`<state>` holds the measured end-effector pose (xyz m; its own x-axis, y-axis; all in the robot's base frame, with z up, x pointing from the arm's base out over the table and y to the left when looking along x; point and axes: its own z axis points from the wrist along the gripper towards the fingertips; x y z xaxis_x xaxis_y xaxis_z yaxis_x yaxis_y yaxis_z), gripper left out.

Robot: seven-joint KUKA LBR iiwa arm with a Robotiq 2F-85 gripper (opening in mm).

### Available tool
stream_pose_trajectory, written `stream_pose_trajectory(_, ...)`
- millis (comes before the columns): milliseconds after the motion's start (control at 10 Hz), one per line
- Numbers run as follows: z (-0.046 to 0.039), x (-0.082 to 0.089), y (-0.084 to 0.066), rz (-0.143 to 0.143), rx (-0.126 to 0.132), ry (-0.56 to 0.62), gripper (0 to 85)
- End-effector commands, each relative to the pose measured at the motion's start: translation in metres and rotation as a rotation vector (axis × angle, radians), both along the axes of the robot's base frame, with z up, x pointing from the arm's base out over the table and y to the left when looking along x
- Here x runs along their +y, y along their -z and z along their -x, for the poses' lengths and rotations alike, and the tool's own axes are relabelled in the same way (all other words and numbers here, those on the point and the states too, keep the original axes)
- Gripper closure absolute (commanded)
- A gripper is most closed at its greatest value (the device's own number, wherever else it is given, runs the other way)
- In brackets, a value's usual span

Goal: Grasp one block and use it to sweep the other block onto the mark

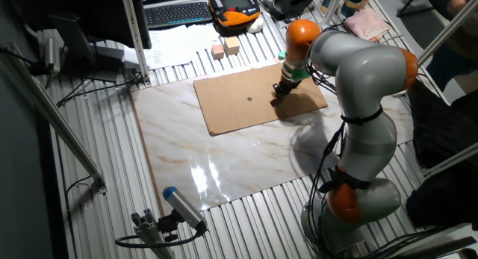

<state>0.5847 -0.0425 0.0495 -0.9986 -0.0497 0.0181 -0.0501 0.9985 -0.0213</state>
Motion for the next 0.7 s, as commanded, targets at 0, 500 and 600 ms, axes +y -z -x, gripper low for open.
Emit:
stream_pose_trajectory(0, -0.0006, 0.004, 0.001, -0.004, 0.004, 0.005, 85.0)
stream_pose_trajectory(500, -0.0073, 0.026, 0.002, 0.005, 0.009, 0.031, 85.0)
stream_pose_trajectory(600, -0.0086, 0.030, 0.002, 0.005, 0.009, 0.035, 85.0)
